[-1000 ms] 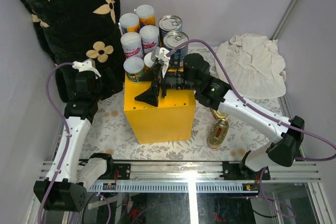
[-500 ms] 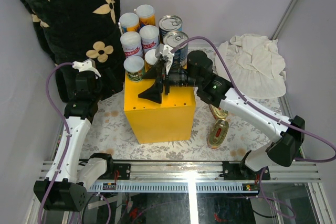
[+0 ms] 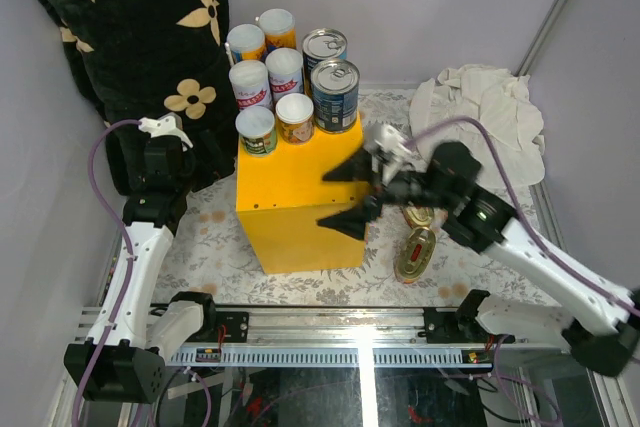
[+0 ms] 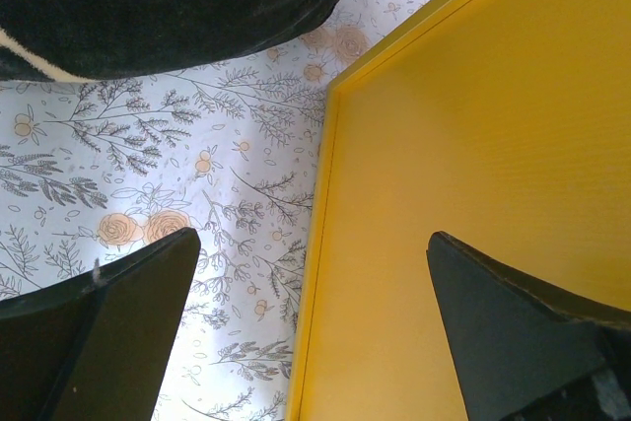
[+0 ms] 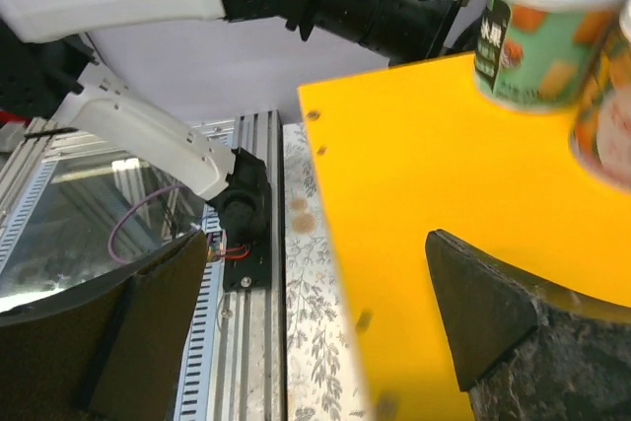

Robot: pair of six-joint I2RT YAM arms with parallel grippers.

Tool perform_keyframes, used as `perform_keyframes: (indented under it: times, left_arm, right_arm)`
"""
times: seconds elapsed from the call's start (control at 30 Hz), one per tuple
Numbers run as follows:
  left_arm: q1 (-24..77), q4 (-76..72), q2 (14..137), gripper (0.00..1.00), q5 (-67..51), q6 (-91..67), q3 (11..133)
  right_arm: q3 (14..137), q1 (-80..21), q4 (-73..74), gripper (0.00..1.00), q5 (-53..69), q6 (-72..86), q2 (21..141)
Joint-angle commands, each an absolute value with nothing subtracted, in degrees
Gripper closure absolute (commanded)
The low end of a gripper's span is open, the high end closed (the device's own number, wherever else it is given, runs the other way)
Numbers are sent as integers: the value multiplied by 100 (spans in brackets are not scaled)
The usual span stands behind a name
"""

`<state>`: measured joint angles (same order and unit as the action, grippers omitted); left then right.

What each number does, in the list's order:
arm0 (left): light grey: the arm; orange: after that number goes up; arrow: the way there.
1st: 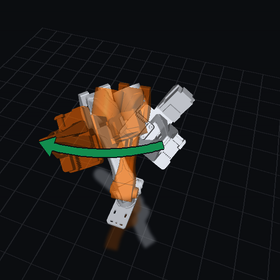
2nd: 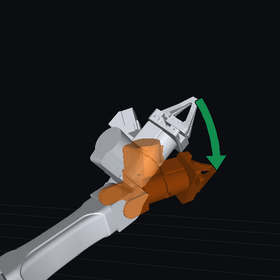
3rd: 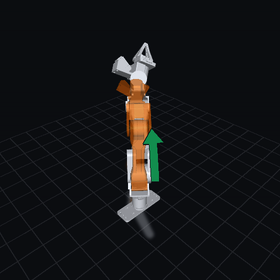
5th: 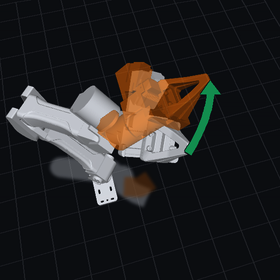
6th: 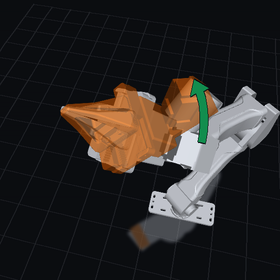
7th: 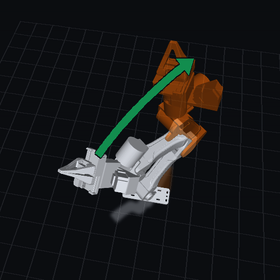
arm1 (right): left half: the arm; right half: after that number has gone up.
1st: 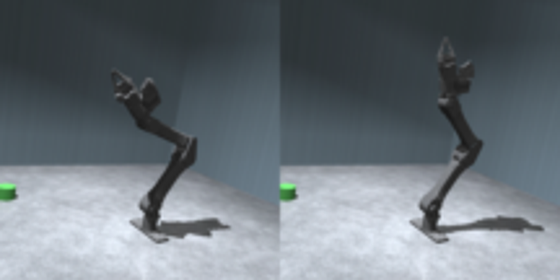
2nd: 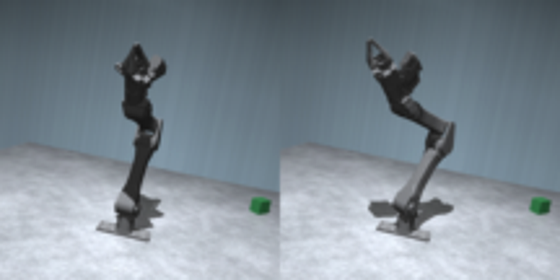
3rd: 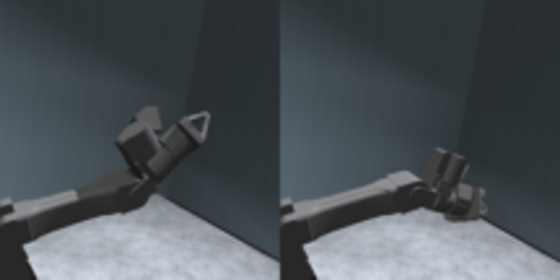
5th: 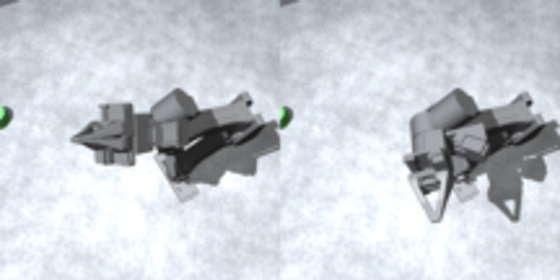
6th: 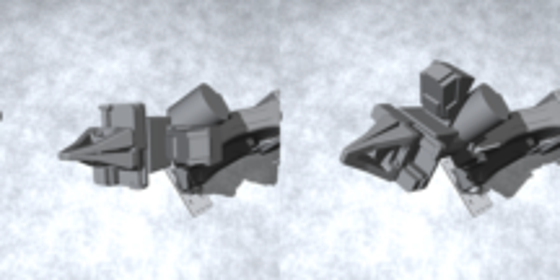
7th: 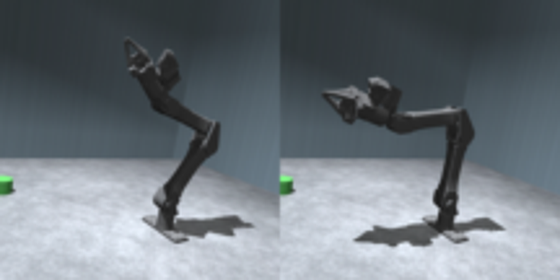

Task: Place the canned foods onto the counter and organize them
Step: Place the canned food on the counter, then pick up the canned food from the center of the board.

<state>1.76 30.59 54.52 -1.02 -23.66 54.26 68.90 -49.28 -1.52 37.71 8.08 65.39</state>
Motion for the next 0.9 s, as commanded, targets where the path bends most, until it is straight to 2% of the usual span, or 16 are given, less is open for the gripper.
perform_keyframes:
  times: [0.0,0.17,0.27,0.37,0.43,0.63,0.87]
  left_arm:
    - [130,2936,5420,0,-62,-2254,5355]
    - [124,2927,5470,0,-200,-2263,5379]
    - [129,2925,5459,0,-211,-2264,5350]
    - [130,2920,5447,0,-246,-2267,5331]
    - [124,2901,5460,0,-297,-2258,5333]
    - [134,2893,5477,0,-393,-2241,5346]
    - [124,2883,5376,0,-418,-2237,5289]
  right_arm:
    - [5403,-4906,-786,1,2486,1278,4536]
    - [3941,-4911,228,0,-833,1618,2691]
    - [3364,-4908,1049,0,-3099,2641,1793]
    - [3116,-4913,2099,0,-4358,3648,1505]
    - [3154,-4911,2555,1,-4501,3962,1847]
    - [3728,-4719,2793,0,-3872,3966,3996]
    - [3818,-2782,1860,1,-1479,3080,5223]
